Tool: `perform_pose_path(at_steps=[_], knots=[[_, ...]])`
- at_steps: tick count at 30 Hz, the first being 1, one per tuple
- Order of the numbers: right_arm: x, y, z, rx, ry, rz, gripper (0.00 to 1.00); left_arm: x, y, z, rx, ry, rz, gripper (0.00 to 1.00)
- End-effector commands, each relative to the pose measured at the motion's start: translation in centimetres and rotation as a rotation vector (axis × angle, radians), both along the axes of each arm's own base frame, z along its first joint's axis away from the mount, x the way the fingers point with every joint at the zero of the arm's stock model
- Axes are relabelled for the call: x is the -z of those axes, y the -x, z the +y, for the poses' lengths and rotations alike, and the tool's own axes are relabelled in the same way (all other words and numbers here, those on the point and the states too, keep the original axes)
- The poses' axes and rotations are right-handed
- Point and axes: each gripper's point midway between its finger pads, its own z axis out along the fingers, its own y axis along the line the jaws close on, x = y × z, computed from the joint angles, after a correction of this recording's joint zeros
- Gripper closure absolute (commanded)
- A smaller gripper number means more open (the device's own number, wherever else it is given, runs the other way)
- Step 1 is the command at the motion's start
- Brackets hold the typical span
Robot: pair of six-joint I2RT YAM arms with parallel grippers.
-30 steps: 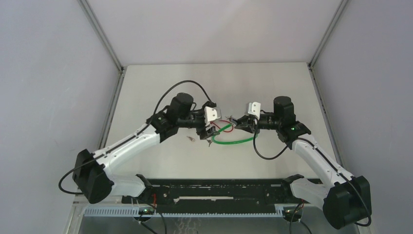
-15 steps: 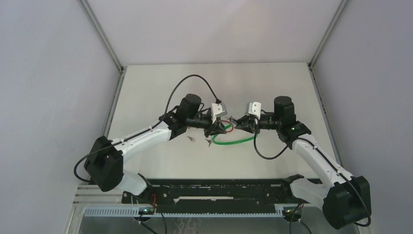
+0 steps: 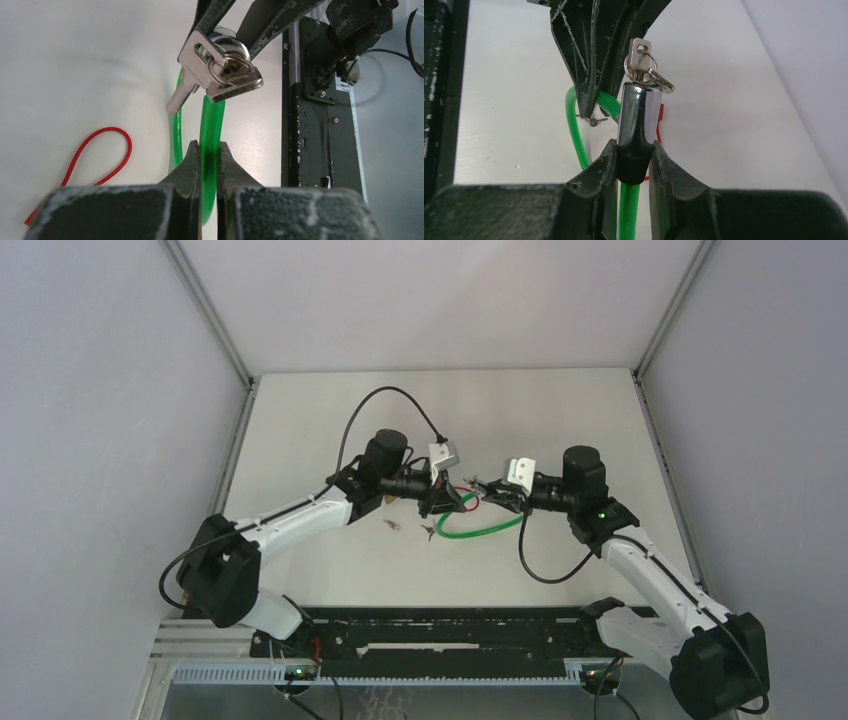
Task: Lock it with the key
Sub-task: Lock the lock at the center of the board.
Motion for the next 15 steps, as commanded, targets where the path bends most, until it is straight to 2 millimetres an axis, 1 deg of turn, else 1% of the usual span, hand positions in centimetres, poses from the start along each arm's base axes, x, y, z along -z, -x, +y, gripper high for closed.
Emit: perform_pose_path(at_steps=[1,3,5,8,9,12,14,15], knots=[[3.6,0.7,0.4,0.009,0.086,0.056,1.0,-3.8,-1.9,-1.2,-0.02,0.107,-0.054,1.0],[3.8,0.5,0.6,0.017,0.093,0.061,1.0,-4.2,-2.0,-1.3,-0.015,0.117,-0.076,1.0],[4.0,0.5,0.6,0.016,0.097,0.067,1.0,-4.2,-2.1,-1.3,-0.013,0.115,-0.093,1.0],[4.1,0.2,0.4,0.03,0.106,0.06,1.0,-3.6,-1.6,-1.0,0.013,0.108,-0.112,0.99],[4.1,0.2,0.3,0.031,0.1,0.063,1.0,-3.5,-1.4,-0.9,0.027,0.103,-0.123,0.96],[3.7,0.0,-0.4,0.039,0.083,0.07,1.0,-3.0,-0.6,-0.1,0.071,0.071,-0.18,0.77],[3.5,-0.2,-0.8,0.046,0.077,0.069,1.0,-2.7,-0.6,0.5,0.079,0.041,-0.245,0.65],[3.5,-0.2,-0.8,0.047,0.074,0.069,1.0,-2.6,-0.8,0.8,0.077,0.029,-0.275,0.61]])
